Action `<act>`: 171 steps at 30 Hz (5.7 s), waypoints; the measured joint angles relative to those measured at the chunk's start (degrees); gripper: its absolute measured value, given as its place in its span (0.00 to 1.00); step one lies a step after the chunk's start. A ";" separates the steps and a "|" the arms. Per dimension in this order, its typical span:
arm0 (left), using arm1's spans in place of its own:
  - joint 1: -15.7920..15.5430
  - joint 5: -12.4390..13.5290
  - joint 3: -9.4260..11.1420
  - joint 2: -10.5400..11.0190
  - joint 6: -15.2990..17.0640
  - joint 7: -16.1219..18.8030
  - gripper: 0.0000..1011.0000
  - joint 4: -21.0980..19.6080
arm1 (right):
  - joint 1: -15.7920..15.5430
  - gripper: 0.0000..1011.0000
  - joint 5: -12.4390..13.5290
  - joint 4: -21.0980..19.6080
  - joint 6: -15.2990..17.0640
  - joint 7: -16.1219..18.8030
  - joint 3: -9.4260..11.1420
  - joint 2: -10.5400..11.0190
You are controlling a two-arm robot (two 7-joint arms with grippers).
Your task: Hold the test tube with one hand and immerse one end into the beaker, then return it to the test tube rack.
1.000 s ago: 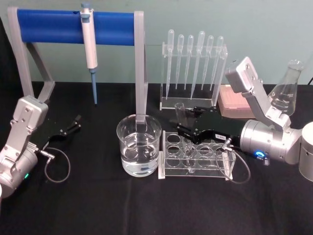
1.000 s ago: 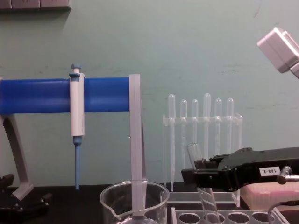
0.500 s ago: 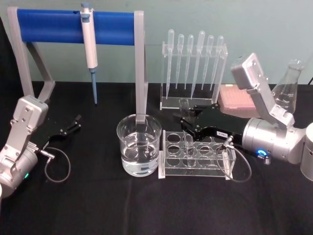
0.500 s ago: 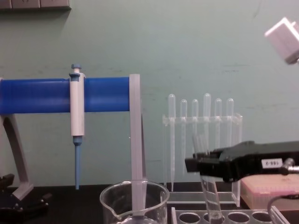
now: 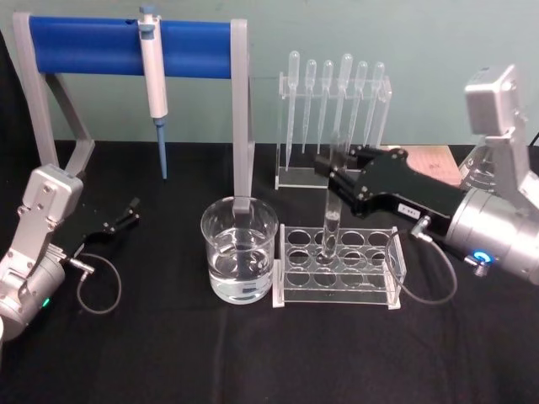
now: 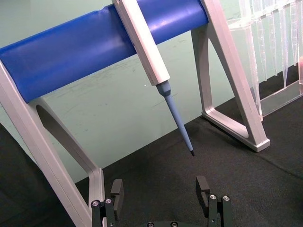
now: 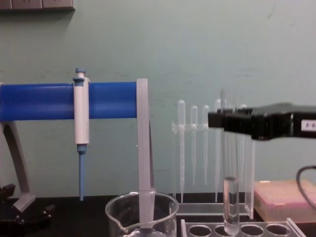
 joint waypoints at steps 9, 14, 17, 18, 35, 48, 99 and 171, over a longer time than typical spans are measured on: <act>0.00 0.00 0.00 0.00 0.00 0.00 0.99 0.00 | -0.84 0.22 0.42 -1.60 -1.23 -0.64 0.71 0.57; 0.00 0.00 0.00 0.00 0.00 0.00 0.99 0.00 | -0.81 0.22 0.41 -1.58 -1.22 -0.64 0.68 0.57; 0.00 0.00 0.00 0.00 0.00 0.00 0.99 0.00 | -0.79 0.22 0.40 -1.56 -1.21 -0.64 0.67 0.57; 0.00 0.00 0.00 0.00 0.00 0.00 0.99 0.00 | -0.79 0.22 0.40 -1.56 -1.20 -0.63 0.67 0.57; 0.00 0.00 0.00 0.00 0.00 0.00 0.99 0.00 | -0.71 0.22 0.34 -1.44 -1.04 -0.59 0.60 0.50; 0.00 0.00 0.00 0.00 0.00 0.00 0.99 0.00 | -0.69 0.22 0.33 -1.43 -0.99 -0.58 0.60 0.49; 0.00 0.00 0.00 0.00 0.00 0.00 0.99 0.00 | -0.69 0.22 0.33 -1.44 -0.99 -0.54 0.60 0.50; 0.00 0.00 0.00 0.00 0.00 0.00 0.99 0.00 | 12.88 0.22 -6.20 15.26 -8.58 5.14 -11.67 -12.30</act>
